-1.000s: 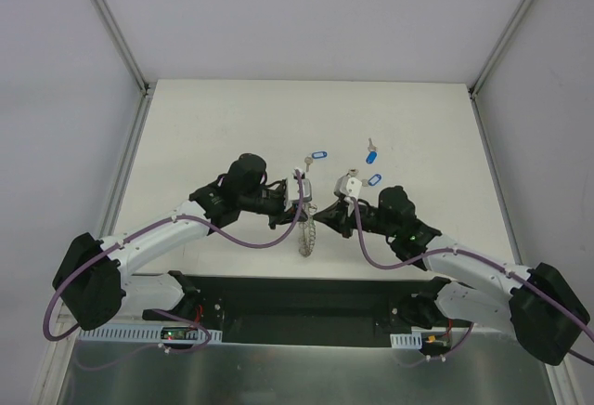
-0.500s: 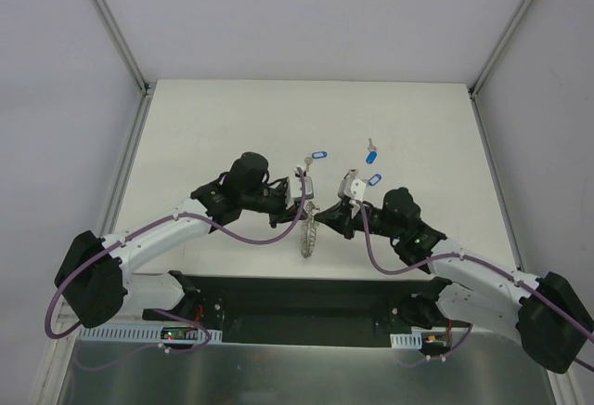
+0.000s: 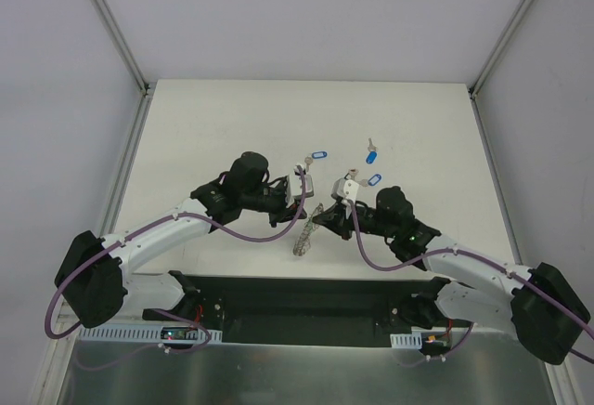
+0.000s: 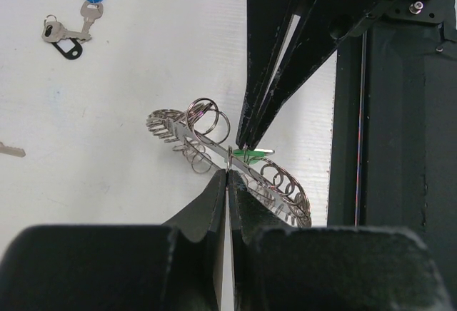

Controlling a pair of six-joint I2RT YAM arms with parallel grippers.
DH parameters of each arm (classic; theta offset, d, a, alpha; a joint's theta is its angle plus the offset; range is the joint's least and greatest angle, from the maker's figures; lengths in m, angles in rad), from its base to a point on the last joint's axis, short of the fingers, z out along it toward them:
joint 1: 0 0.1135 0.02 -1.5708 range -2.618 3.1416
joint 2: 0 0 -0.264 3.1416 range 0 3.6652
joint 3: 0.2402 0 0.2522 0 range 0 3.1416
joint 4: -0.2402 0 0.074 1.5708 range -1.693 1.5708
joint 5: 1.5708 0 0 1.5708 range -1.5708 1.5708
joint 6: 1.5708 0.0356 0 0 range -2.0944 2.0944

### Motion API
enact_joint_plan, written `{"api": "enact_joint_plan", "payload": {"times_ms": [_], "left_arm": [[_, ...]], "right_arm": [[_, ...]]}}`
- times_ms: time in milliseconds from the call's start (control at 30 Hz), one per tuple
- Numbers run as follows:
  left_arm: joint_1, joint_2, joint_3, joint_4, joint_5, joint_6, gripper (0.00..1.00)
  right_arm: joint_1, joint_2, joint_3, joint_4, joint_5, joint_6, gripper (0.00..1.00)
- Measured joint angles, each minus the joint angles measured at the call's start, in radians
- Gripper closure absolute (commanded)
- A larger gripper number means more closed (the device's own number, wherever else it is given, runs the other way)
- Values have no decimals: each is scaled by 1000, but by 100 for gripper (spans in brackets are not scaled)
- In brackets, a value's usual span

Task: Put the keys on the keyring

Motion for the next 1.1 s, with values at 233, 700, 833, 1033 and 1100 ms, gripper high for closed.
{"api": "enact_joint_plan", "payload": {"times_ms": [233,700,833,1033,1100], "left_arm": [[0,0,0,4,3,-1,100],[41,-11,-138,293,36,-169,100],[42,-10,-200,438,34,-247,100],[50,11,-243,575,35,-300,100],[64,18,-267,633,36,-319,100]], "right_arm": [[-1,-66,0,-13,43,1,99],[-49,-119,-4,-17,53,13,99],[-69,-160,-3,-63,53,16,99],[-72,-180,41,-187,53,3,99],[-72,-174,68,-229,53,-8,99]]}}
